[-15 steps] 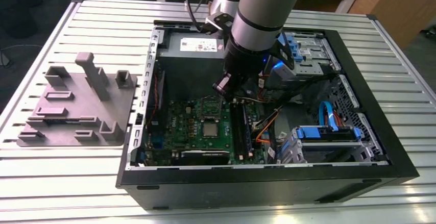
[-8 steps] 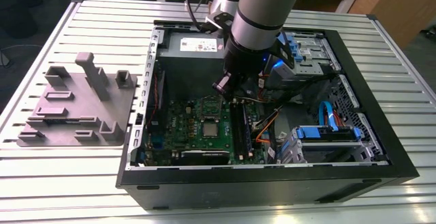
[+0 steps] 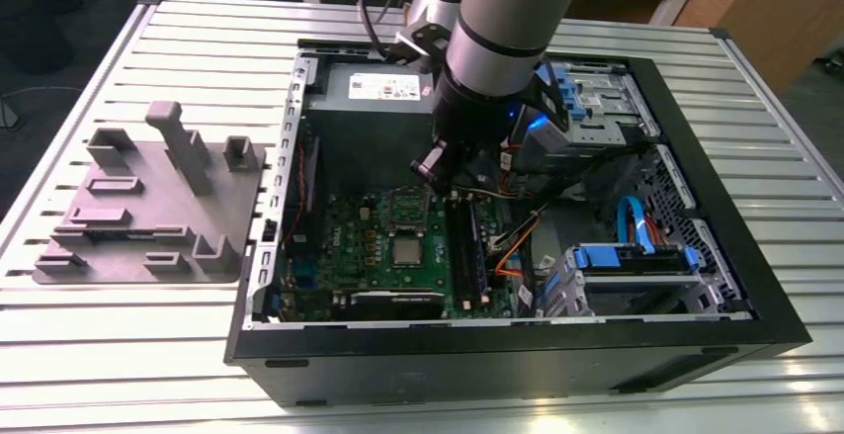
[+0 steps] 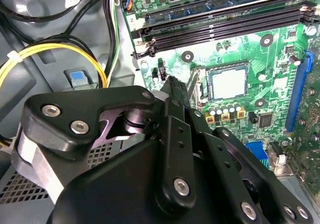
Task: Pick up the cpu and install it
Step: 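Close the cpu cover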
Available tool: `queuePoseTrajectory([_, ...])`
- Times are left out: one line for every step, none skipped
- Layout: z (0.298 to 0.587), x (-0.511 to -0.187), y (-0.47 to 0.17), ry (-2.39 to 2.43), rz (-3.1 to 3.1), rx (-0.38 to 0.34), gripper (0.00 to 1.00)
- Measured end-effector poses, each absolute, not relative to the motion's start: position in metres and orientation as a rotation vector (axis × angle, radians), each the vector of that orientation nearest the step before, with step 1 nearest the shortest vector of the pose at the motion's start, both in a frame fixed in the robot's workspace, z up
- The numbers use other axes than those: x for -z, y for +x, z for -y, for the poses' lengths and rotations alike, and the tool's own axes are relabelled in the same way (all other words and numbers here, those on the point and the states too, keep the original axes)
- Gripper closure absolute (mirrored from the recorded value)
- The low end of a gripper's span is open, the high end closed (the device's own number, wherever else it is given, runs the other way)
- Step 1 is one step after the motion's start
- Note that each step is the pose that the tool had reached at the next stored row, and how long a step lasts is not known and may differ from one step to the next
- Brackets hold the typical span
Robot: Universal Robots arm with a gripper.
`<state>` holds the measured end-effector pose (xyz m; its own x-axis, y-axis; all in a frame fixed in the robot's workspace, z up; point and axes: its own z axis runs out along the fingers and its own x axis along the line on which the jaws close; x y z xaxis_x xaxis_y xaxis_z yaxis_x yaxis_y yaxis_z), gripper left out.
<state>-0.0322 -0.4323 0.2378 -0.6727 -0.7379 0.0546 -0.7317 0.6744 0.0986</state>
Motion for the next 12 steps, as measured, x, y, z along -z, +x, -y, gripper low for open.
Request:
queuePoseTrajectory([0.4323, -0.238, -0.0324, 1.231, 2.79, 0.104, 0.9])
queuePoseTrajectory([0.4323, -0.2382, -0.0326, 1.235, 2.789, 0.104, 0.9])
queuePoseTrajectory([0.4323, -0.2385, -0.0328, 1.239, 2.787, 0.104, 0.9])
queuePoseTrajectory([0.4323, -0.2388, -0.033, 1.242, 2.785, 0.104, 0.9])
queuePoseTrajectory([0.4323, -0.2393, -0.0334, 1.248, 2.783, 0.104, 0.9])
queuePoseTrajectory([0.4323, -0.2395, -0.0337, 1.251, 2.781, 0.104, 0.9])
queuePoseTrajectory([0.4323, -0.2397, -0.034, 1.254, 2.78, 0.103, 0.9])
queuePoseTrajectory([0.4323, -0.24, -0.0342, 1.258, 2.778, 0.103, 0.9])
queuePoseTrajectory([0.4323, -0.2401, -0.0345, 1.261, 2.776, 0.103, 0.9])
queuePoseTrajectory([0.4323, -0.2403, -0.0347, 1.264, 2.775, 0.103, 0.9])
queuePoseTrajectory([0.4323, -0.2405, -0.0348, 1.267, 2.773, 0.103, 0.9])
queuePoseTrajectory([0.4323, -0.2408, -0.035, 1.27, 2.772, 0.102, 0.9])
